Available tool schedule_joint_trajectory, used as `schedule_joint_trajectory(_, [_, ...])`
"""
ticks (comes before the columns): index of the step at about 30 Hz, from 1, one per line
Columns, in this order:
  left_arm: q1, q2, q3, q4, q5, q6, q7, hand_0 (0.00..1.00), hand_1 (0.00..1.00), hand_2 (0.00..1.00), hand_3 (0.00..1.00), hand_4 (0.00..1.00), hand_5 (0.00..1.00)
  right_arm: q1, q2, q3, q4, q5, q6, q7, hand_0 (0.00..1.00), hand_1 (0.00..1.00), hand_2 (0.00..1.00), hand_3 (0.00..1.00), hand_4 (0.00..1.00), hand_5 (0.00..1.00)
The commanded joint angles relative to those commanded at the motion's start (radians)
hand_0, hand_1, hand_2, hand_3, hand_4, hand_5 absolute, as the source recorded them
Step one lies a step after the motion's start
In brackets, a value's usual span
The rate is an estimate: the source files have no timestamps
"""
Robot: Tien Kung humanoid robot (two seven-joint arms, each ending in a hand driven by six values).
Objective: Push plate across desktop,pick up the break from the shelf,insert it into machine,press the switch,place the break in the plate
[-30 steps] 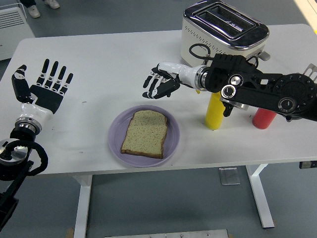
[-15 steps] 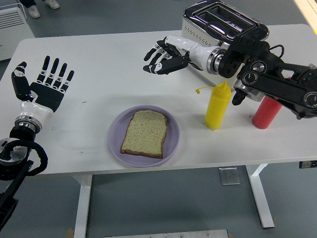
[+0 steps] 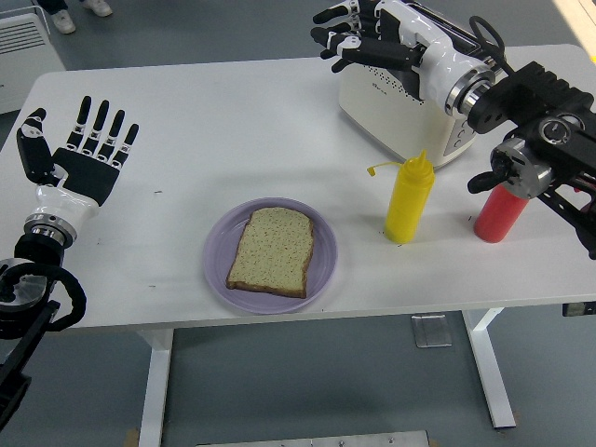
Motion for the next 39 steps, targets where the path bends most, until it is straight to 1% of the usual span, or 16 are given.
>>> schedule_joint_trajectory(2, [0.001,0.0,-0.003,-0.01,-0.004,0.002,0.0,0.824,0.753,0.724,0.69,0.634,0.998,-0.042,-0.014,0.047,0.019,0.069,-0.039,0.046,0.589,0.585,0.556,0.527,0.716,0.293])
schedule_joint_trajectory(4, [0.003,0.001,-0.006,-0.021,-0.007,0.004,0.0,0.824,0.753,0.724,0.69,0.634,0.998,-0.081,-0.024,0.09,0.031,0.143,-0.063,0.089,0.589,0.585,0.556,0.527,0.716,0.293])
schedule_joint_trajectory(5, [0.003,0.002,-0.007,-0.025,-0.009,0.005,0.0,0.824,0.752,0.723,0.69,0.635,0.998,-0.097,-0.028,0.106,0.033,0.172,-0.069,0.106,0.666,0.622,0.571,0.541,0.718,0.31])
schedule_joint_trajectory(6, [0.004,0.002,-0.009,-0.031,-0.013,0.006,0.0,0.824,0.752,0.723,0.69,0.635,0.998,-0.118,-0.032,0.128,0.035,0.21,-0.074,0.129,0.666,0.622,0.571,0.541,0.718,0.31])
schedule_joint_trajectory(10, [0.01,0.002,-0.021,-0.052,-0.029,0.012,0.001,0.824,0.752,0.723,0.69,0.635,0.998,-0.172,-0.039,0.181,0.026,0.335,-0.074,0.206,0.666,0.622,0.571,0.541,0.718,0.31])
schedule_joint_trajectory(11, [0.011,0.002,-0.023,-0.054,-0.034,0.014,0.001,0.823,0.752,0.722,0.69,0.634,0.998,-0.178,-0.039,0.186,0.024,0.365,-0.072,0.217,0.724,0.648,0.593,0.569,0.719,0.339])
schedule_joint_trajectory(16, [0.009,0.0,-0.031,-0.072,-0.06,0.022,0.002,0.823,0.752,0.722,0.69,0.634,0.998,-0.226,-0.034,0.219,0.02,0.521,-0.061,0.272,0.724,0.648,0.593,0.569,0.719,0.339])
schedule_joint_trajectory(17, [0.007,0.0,-0.031,-0.078,-0.064,0.023,0.002,0.82,0.752,0.722,0.69,0.634,0.998,-0.238,-0.032,0.227,0.021,0.555,-0.06,0.281,0.754,0.684,0.622,0.602,0.722,0.405])
schedule_joint_trajectory(22, [-0.002,0.002,-0.032,-0.105,-0.085,0.031,0.004,0.82,0.752,0.722,0.69,0.634,0.998,-0.29,-0.022,0.265,0.036,0.682,-0.056,0.298,0.754,0.684,0.622,0.602,0.722,0.405])
schedule_joint_trajectory(23, [-0.004,0.003,-0.032,-0.109,-0.088,0.033,0.004,0.821,0.751,0.722,0.689,0.632,0.998,-0.297,-0.022,0.271,0.039,0.705,-0.056,0.299,0.777,0.714,0.661,0.635,0.725,0.435])
schedule_joint_trajectory(25, [-0.009,0.007,-0.033,-0.125,-0.098,0.038,0.003,0.821,0.751,0.722,0.689,0.632,0.998,-0.317,-0.021,0.289,0.05,0.744,-0.055,0.297,0.777,0.714,0.661,0.635,0.725,0.435])
schedule_joint_trajectory(30, [-0.018,0.014,-0.035,-0.156,-0.113,0.049,0.002,0.82,0.75,0.723,0.689,0.629,0.998,-0.354,-0.021,0.32,0.073,0.777,-0.053,0.291,0.777,0.715,0.662,0.639,0.722,0.429])
schedule_joint_trajectory(39, [-0.023,0.016,-0.033,-0.184,-0.133,0.061,0.005,0.82,0.751,0.721,0.689,0.629,0.998,-0.398,-0.016,0.346,0.102,0.78,-0.052,0.287,0.78,0.715,0.662,0.638,0.721,0.425])
